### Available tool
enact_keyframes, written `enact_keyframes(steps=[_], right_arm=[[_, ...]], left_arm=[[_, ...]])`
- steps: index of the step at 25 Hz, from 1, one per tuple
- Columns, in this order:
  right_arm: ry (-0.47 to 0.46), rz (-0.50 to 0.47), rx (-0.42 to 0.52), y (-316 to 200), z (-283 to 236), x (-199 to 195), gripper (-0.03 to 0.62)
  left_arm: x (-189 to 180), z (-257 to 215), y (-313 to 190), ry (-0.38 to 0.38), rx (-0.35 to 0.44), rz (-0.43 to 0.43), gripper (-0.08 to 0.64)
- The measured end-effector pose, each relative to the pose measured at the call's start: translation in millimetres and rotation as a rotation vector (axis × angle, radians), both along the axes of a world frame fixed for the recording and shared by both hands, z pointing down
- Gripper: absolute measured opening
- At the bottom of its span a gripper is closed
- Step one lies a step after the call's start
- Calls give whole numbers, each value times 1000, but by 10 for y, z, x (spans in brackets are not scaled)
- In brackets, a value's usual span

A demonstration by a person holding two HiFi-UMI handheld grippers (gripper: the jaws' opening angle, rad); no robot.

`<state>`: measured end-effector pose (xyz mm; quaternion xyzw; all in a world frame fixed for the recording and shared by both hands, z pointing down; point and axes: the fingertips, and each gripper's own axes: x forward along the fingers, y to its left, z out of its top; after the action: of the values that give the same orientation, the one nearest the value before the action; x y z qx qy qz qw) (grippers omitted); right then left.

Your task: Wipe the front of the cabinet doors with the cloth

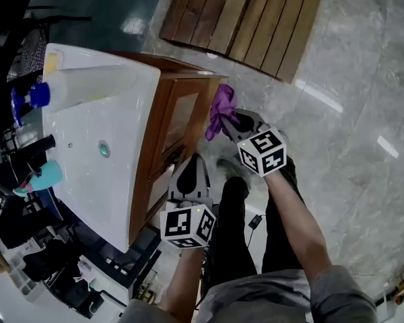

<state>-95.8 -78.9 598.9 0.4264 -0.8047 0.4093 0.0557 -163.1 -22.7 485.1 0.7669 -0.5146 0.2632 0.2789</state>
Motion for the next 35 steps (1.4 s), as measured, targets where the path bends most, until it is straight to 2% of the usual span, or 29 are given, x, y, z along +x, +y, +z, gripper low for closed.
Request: enact_keyframes(steps=[7, 13, 21, 35], right_arm=[[4, -7, 88, 187, -868, 70, 48], [45, 22, 173, 319, -1603, 221, 49], [119, 44, 286, 436, -2599, 432, 49], [190, 64, 504, 691, -4181, 188, 51]], left_arm=[[46, -479, 92, 39, 49, 8, 8], [53, -930, 165, 58, 91, 46, 8], [131, -1698, 163, 110, 189, 85, 8], [57, -2994, 283, 189, 360, 131, 8]])
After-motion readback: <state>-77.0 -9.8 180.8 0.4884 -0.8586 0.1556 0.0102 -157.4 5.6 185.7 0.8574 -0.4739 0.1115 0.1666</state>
